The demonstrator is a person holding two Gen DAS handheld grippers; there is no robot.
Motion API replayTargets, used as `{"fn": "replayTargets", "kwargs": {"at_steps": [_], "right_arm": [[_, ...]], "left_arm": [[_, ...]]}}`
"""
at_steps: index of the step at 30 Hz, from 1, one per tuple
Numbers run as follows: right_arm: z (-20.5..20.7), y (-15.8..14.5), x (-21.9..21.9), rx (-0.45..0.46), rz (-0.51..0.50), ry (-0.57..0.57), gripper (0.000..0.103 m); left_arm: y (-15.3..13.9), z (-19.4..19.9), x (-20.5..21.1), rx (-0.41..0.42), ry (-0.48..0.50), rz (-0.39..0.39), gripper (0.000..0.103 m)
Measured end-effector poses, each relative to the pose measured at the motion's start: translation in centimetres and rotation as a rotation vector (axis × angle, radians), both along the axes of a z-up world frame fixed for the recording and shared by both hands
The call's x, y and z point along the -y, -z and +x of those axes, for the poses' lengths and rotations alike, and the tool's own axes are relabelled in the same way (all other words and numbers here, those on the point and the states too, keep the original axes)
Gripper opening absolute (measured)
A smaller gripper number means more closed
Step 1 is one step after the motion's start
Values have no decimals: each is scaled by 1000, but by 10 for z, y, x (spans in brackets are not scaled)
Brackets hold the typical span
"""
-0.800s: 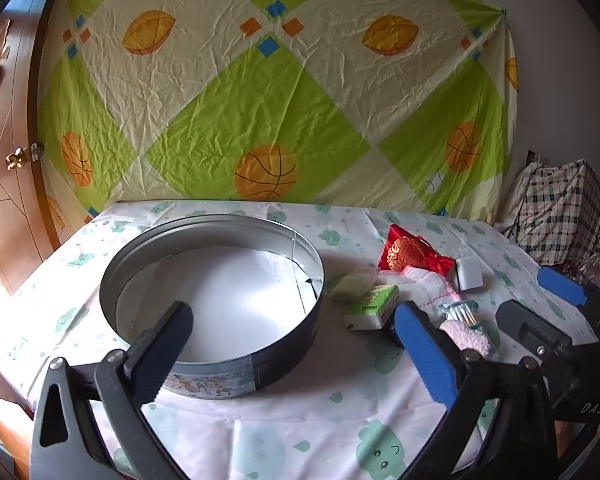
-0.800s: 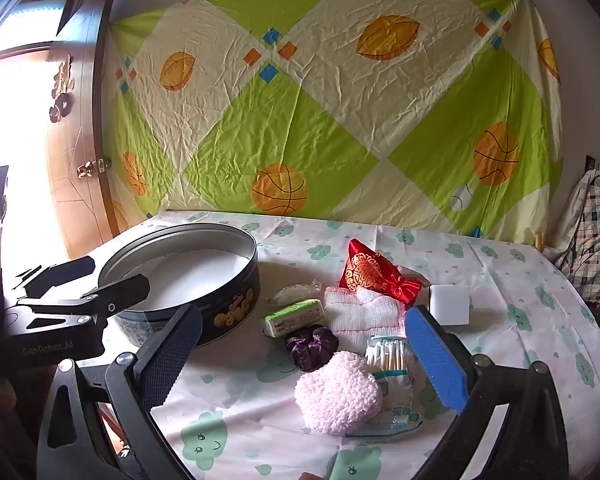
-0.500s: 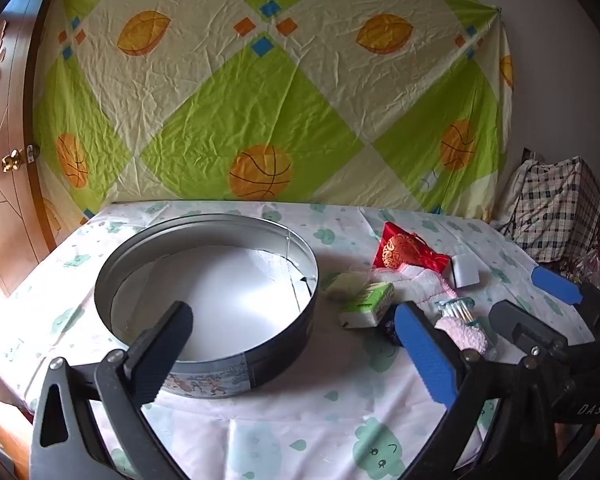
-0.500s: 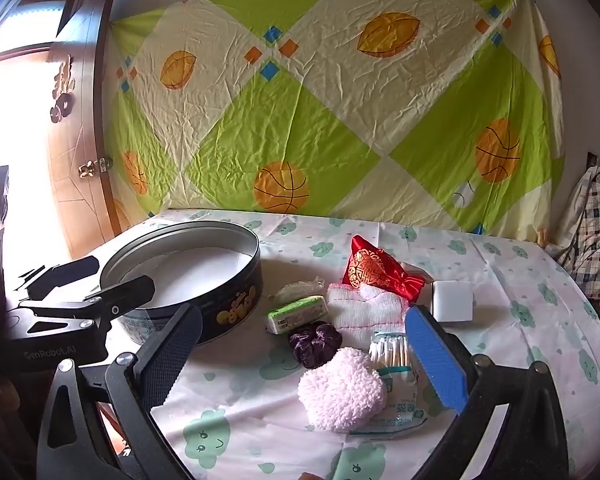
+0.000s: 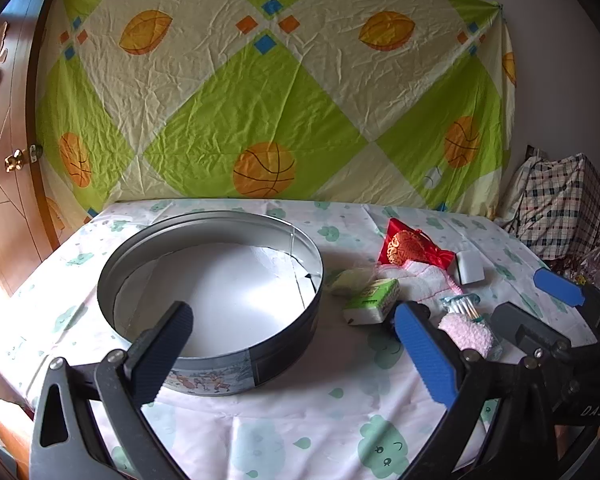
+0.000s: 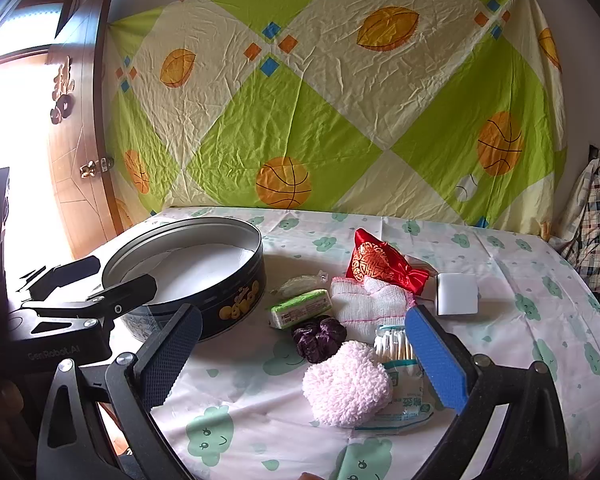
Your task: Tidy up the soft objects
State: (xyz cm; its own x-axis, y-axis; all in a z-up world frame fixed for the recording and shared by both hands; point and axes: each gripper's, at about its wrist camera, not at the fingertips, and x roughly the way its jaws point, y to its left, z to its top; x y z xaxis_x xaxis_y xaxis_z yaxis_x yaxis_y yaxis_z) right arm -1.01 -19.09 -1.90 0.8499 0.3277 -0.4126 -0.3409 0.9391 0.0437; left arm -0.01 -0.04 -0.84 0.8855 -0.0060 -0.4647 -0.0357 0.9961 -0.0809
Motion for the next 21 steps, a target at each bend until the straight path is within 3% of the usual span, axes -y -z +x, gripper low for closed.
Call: {"fn": "replayTargets", "kwargs": {"at_steps": [21], "right_arm": [[-1,5,-4,-8,-2,-3,102]], "left_arm": [[2,0,-4,-1,0,0,103]]}}
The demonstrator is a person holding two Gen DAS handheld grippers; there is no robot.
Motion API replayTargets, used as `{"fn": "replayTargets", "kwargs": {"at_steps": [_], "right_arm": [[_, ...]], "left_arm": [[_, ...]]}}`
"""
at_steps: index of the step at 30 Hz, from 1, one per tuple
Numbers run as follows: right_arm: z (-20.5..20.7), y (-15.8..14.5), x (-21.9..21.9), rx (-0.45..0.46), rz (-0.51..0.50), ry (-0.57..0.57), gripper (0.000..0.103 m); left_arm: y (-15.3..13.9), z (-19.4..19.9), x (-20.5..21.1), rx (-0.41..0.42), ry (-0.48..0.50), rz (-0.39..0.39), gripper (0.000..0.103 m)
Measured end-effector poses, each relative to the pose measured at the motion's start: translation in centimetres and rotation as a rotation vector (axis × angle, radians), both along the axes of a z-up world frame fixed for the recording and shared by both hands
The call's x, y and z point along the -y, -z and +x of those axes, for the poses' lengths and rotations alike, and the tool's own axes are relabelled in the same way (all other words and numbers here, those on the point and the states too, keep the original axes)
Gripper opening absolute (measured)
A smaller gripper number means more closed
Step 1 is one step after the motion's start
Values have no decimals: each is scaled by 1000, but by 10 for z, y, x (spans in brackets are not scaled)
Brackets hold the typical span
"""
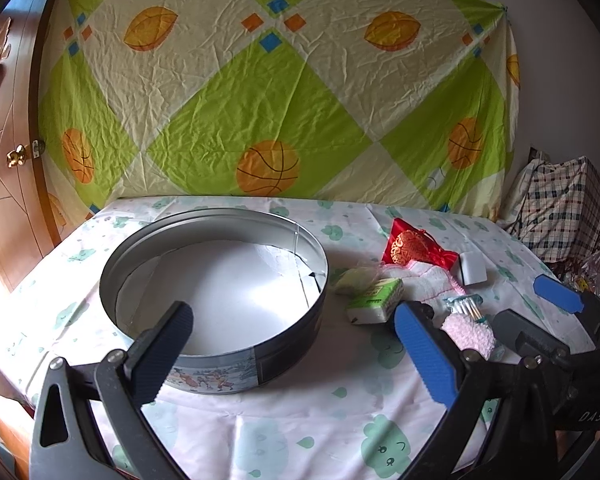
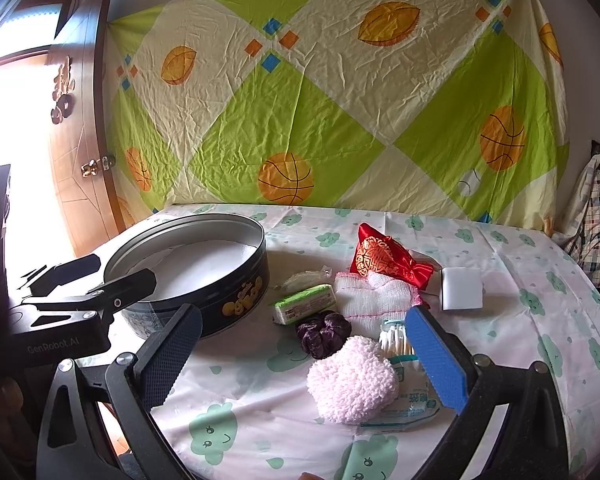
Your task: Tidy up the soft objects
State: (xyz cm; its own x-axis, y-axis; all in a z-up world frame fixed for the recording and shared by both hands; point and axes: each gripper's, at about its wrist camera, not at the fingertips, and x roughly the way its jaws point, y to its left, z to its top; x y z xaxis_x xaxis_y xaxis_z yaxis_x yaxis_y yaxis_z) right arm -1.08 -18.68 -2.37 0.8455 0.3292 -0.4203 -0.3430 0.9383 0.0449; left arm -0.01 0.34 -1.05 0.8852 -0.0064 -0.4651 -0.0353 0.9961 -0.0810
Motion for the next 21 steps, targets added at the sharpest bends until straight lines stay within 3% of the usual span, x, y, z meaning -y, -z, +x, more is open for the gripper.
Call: {"fn": "replayTargets", "kwargs": {"at_steps": [21], "right_arm": [[1,5,0,-8,2,1,102]], "left_arm": [[3,1,-3,-4,-1,-1,103]]}}
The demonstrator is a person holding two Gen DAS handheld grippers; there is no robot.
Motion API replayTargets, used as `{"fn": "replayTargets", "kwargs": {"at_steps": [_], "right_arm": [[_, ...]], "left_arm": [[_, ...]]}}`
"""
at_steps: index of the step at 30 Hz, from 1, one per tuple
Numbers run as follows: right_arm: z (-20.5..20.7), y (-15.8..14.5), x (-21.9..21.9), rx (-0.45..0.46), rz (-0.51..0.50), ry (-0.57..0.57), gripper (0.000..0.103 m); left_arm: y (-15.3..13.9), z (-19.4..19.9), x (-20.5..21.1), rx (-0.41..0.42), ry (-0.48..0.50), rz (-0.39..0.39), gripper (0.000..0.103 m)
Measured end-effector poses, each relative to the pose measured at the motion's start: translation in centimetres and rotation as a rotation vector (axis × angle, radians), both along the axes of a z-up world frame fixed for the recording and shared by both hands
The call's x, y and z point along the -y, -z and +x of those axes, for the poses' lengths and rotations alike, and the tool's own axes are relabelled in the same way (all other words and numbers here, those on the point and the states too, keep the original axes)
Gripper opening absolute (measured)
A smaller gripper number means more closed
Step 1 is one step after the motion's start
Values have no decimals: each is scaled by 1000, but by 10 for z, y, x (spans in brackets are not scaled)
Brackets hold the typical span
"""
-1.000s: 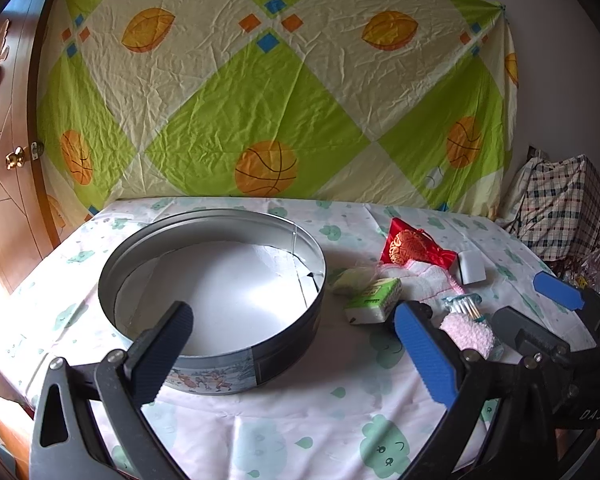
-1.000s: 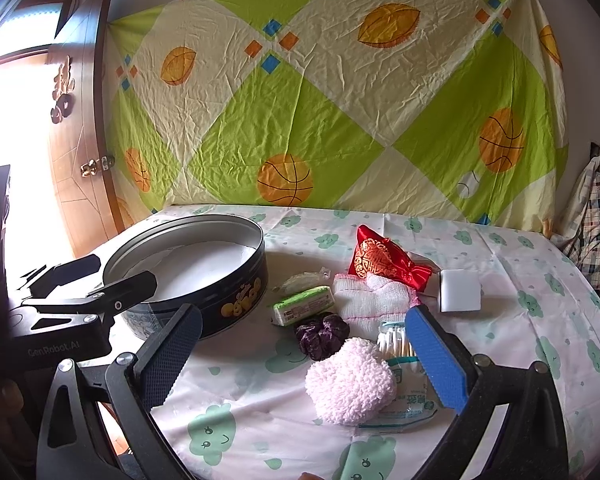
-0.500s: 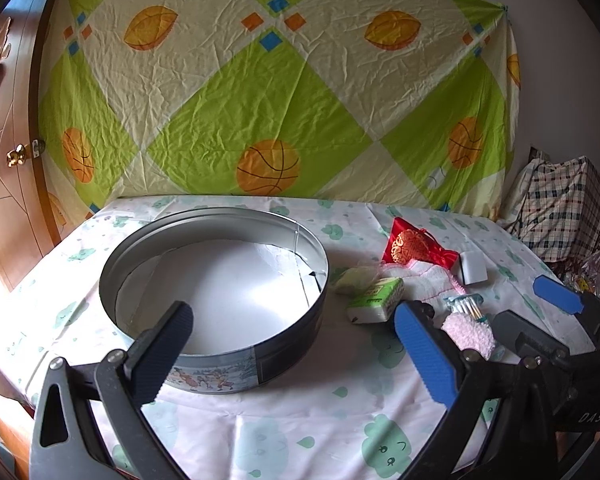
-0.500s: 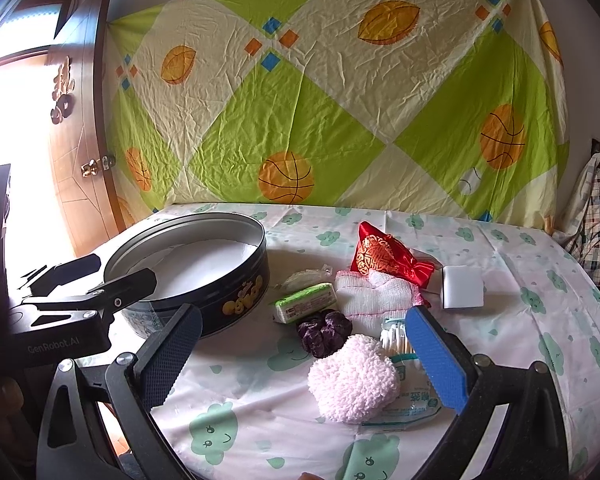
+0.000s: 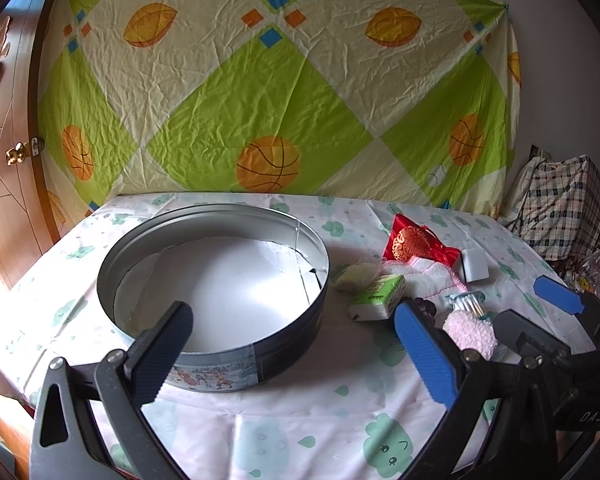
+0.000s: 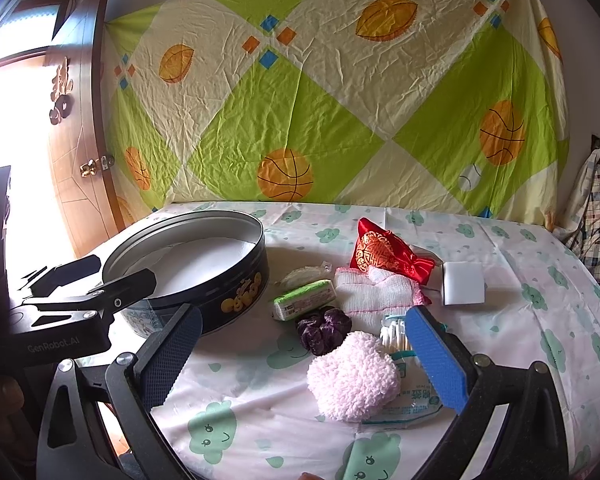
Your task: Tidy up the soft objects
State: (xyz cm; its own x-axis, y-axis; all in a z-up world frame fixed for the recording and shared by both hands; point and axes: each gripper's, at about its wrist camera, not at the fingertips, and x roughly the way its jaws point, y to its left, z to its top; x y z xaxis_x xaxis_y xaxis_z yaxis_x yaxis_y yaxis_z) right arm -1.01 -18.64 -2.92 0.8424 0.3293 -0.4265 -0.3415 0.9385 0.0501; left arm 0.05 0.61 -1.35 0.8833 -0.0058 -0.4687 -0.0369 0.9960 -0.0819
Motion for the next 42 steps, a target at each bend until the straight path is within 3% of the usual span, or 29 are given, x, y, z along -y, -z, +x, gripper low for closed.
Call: {"fn": "replayTargets", "kwargs": {"at_steps": [16,25,32,33,35,38,42], "right_arm": [[19,26,14,-53,-38,47,102],[36,51,14,-69,-142,59,101],[52,71,12,-146,-202,45,73],[53,73,13,-150,-202,40,67],[53,75,14,-154,-193,26,44],[52,75,18,-151,-150,0,26],[45,68,25,-110,-80,-25,23]], "left_arm": [[31,15,13,-43,29,6,103],[42,26,29,-56,83,33,103],[48,35,44,-59,105,76,102],[48,36,46,-62,114,79,102],[48,38,51,-61,129,86,101],[47,39,60,-45,164,109,95],[50,46,70,-49,202,117,82]]}}
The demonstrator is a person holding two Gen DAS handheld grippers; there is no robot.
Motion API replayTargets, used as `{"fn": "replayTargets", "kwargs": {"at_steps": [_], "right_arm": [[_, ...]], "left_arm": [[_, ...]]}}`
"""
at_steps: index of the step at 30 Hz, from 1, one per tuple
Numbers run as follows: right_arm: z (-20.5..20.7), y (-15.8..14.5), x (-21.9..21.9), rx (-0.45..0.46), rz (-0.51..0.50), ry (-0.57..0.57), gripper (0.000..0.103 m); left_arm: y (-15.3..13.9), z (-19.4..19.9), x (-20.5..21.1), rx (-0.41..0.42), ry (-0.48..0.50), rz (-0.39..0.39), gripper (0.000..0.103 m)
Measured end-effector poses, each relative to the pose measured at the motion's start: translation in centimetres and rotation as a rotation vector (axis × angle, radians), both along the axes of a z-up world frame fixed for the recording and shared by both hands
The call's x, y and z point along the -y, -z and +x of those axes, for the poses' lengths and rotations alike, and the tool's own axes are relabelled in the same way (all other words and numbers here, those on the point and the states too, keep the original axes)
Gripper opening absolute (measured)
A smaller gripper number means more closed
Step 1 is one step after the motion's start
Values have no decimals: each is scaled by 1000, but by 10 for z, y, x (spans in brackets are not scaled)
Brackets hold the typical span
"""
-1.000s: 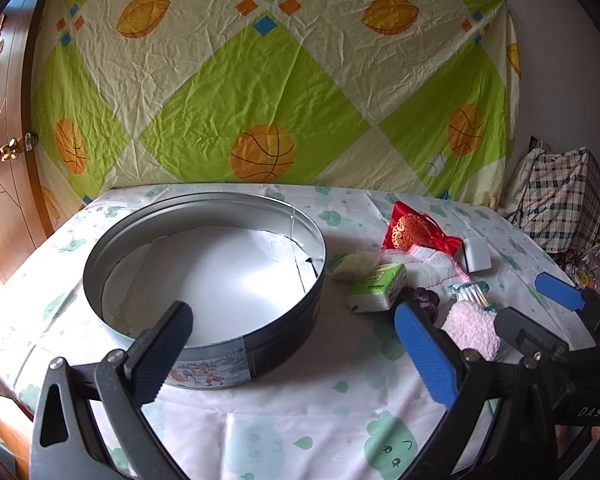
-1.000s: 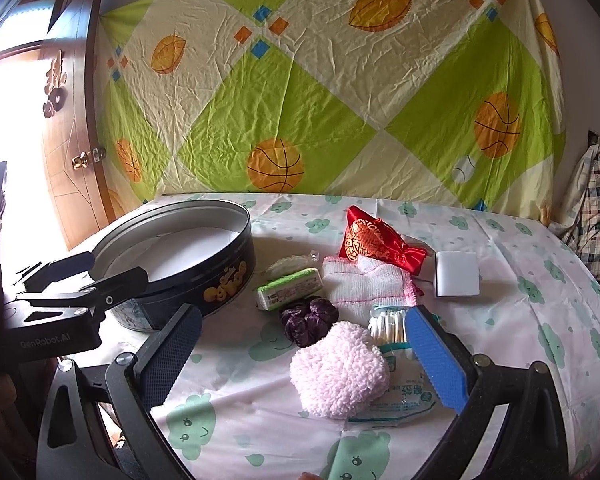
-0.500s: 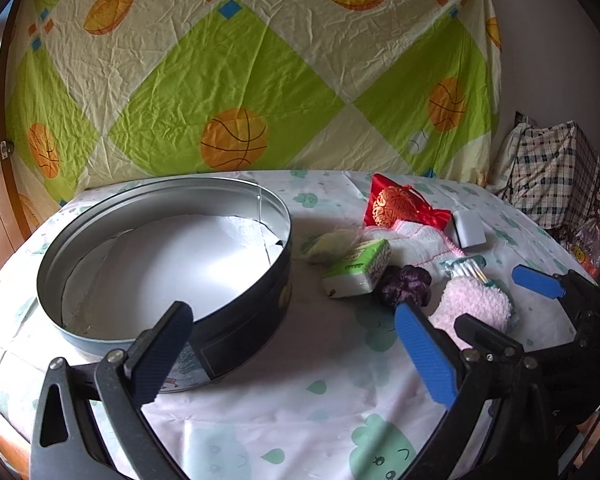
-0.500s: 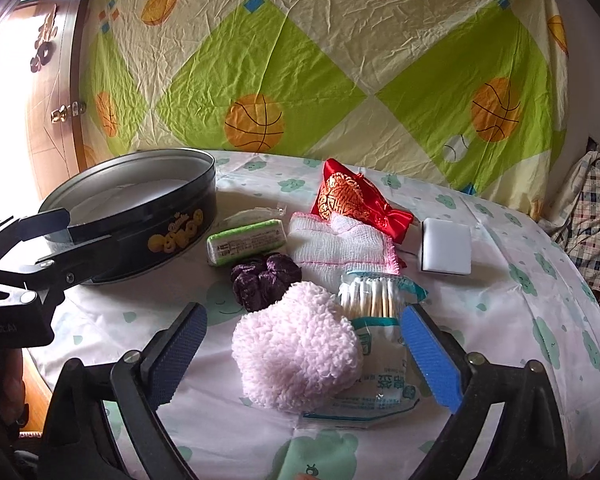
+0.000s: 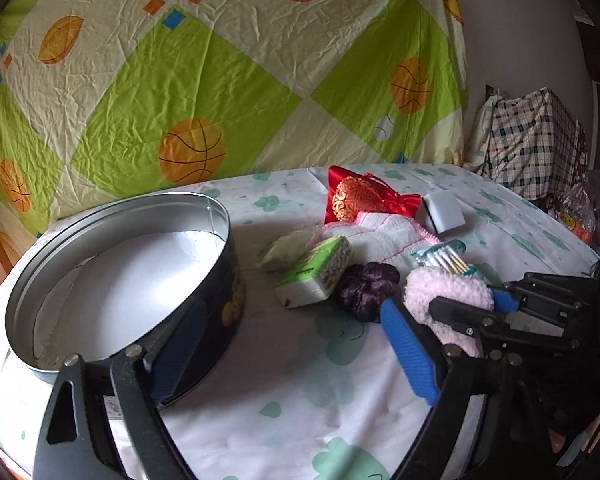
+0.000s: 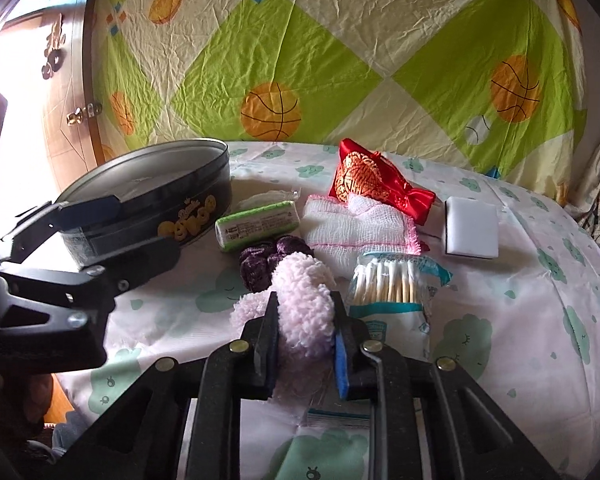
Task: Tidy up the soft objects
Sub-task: 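Grasp the pink fluffy puff with the right gripper while the left gripper approaches the purple scrunchie, then grasp the purple scrunchie with the left gripper and lift it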
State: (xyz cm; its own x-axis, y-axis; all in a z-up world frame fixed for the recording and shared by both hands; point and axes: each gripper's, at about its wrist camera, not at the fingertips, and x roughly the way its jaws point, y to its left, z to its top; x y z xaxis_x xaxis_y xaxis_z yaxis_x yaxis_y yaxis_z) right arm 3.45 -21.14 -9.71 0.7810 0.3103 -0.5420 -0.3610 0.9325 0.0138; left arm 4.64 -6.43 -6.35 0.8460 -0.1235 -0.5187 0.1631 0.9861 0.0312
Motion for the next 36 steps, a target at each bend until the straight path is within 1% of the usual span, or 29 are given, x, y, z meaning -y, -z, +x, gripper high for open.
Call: {"fn": "replayTargets", "kwargs": {"at_steps": [2,3,5,8,13,15,17,19,20,21,24,25,26,31,33,36], "right_arm": [[-3,-6,5,31,24,16,23],[-4,-10,10,47,42,28,23],[-4,-16,19,74,71,58,23],[-5,-22,35,102,121,103,23],[-3,-22,46,121,147,135,23],[-1,-22,49,130,160,148,23],[3,-22,54,134,167,156,23],[7,-22,57,139,173,164,23],[9,-23,58,141,177,168,23],[11,-23,59,141,182,171,23],[16,-22,59,144,189,174,23],[15,-22,59,146,187,174,23],[15,-23,59,148,188,171,23],[21,-18,64,128,219,172,23],[20,-18,65,137,222,172,23],[15,-19,65,155,223,176,23]], "left_arm": [[2,7,5,-17,11,9,69],[3,9,7,-25,19,6,67],[5,13,12,-37,44,-7,64],[8,18,25,-57,76,-4,63],[10,32,47,-109,131,-3,63],[12,41,52,-136,143,-10,56],[15,48,61,-159,150,16,45],[20,56,64,-206,162,14,44],[21,58,65,-214,158,19,43],[21,59,64,-215,154,13,40],[21,59,58,-214,149,-15,28],[21,57,57,-208,154,-19,22],[20,54,56,-196,158,-20,19],[17,48,55,-157,168,-13,9],[15,45,53,-137,173,-22,9],[12,41,48,-111,176,-47,5]]}}
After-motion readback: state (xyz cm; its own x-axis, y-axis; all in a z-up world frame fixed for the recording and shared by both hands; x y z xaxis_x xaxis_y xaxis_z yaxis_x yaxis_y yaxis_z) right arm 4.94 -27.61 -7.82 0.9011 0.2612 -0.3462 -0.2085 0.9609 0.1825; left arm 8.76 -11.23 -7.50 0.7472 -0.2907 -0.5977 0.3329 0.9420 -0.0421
